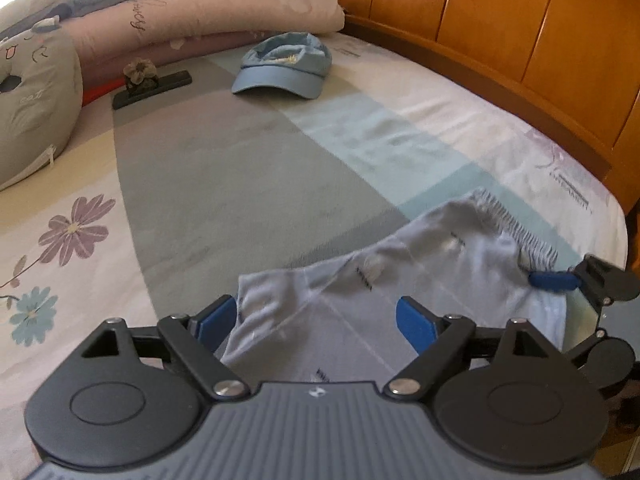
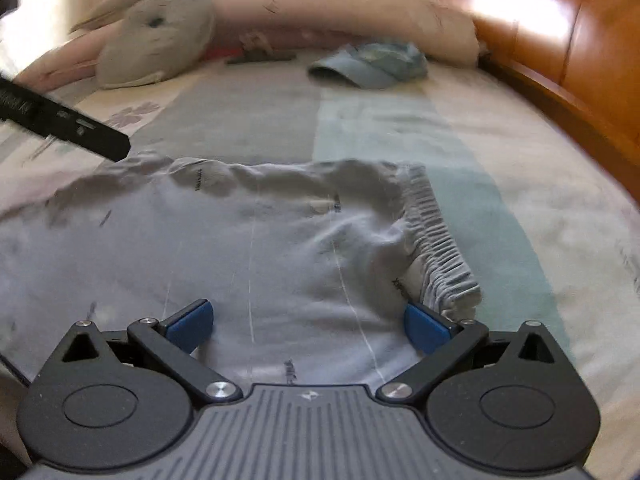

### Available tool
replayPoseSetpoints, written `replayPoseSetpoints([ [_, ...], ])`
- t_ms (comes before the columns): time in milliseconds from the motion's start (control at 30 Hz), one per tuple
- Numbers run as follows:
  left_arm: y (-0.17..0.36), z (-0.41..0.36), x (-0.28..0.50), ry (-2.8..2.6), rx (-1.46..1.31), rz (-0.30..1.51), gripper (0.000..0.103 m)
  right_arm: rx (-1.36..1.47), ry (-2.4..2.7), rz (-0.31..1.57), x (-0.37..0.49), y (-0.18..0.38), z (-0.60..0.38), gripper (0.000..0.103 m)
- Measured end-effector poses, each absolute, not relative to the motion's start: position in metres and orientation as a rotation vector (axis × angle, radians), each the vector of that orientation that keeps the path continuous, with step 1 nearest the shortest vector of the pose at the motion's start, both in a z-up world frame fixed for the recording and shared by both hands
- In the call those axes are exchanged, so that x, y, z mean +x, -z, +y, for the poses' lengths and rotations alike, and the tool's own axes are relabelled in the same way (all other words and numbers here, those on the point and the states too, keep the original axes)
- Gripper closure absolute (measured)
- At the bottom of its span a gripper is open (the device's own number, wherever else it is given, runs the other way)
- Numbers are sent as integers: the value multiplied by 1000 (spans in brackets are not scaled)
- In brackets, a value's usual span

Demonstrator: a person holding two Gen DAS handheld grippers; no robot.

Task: Fold clothes

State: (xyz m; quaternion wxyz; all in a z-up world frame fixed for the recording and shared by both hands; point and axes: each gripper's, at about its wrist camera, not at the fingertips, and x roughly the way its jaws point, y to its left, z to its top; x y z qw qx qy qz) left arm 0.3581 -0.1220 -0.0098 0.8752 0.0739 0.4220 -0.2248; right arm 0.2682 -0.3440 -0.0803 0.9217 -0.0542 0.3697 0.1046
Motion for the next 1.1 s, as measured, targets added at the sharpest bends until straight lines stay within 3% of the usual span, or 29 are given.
replayPoseSetpoints([
  [633,-11,-94,303,442,222,830,15,-83,-243,737,243,67,-322,0],
  [1100,12,-58,205,398,240,812,10,-110,-279,687,221,89,-289,0],
])
